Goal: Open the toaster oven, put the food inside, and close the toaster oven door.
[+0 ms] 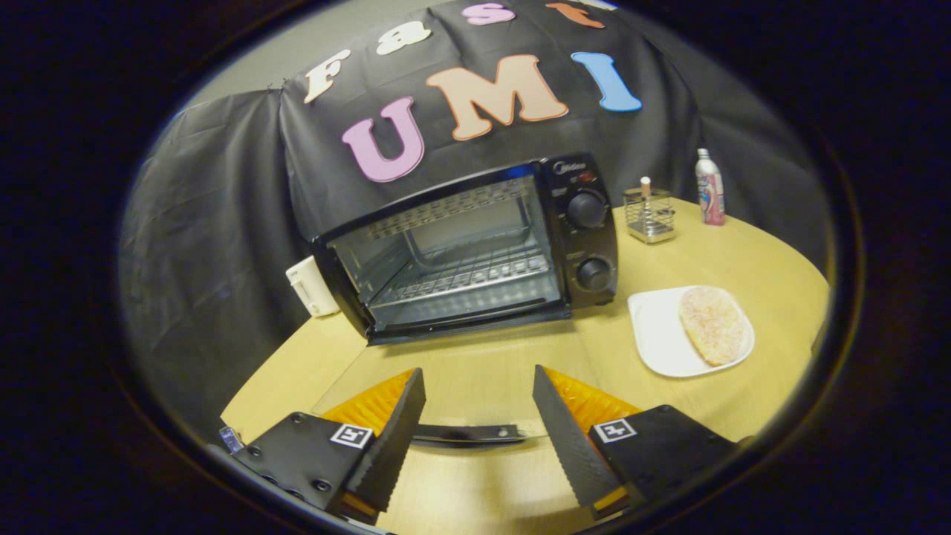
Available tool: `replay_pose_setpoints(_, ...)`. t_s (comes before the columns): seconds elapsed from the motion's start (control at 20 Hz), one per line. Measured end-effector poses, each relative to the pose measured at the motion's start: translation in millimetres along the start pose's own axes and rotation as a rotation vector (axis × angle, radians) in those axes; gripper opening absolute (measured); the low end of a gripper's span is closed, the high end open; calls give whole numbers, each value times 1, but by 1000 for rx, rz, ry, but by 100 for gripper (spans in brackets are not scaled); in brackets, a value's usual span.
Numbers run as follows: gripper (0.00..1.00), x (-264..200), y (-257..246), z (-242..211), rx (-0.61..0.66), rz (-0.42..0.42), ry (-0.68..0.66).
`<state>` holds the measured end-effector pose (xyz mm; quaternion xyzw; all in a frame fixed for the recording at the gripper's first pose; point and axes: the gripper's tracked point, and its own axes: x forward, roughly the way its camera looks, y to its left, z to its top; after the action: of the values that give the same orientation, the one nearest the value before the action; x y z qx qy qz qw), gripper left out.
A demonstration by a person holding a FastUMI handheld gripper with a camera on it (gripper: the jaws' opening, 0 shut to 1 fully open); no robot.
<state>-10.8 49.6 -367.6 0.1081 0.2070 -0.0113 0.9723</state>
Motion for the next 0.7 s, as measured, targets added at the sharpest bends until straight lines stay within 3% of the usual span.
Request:
replay_pose_setpoints(0.4, 92, -16, -135, 62, 3, -273, -61)
replay_pose_setpoints(0.7, 93, 14, -193, 39, -14, -320, 114)
